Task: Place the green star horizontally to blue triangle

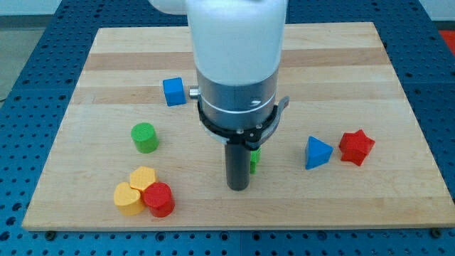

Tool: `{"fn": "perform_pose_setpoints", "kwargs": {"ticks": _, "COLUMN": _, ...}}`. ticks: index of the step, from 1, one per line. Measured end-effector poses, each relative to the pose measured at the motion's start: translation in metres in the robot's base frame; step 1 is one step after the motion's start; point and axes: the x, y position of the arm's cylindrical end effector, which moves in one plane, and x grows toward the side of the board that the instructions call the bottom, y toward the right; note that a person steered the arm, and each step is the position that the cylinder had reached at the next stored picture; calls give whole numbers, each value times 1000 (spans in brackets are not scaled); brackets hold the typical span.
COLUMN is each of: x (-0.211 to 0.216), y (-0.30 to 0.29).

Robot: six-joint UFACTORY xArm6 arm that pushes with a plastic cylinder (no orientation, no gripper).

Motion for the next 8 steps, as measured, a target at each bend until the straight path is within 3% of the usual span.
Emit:
{"fn": "perform_pose_setpoints", "kwargs": {"ticks": 2, "x": -14, "y": 4}}
{"fn": "perform_pose_setpoints", "kwargs": {"ticks": 3, "x": -15, "y": -54}}
{"fn": "perform_pose_setpoints", "kwargs": {"ticks": 8, "x": -23, "y": -12}}
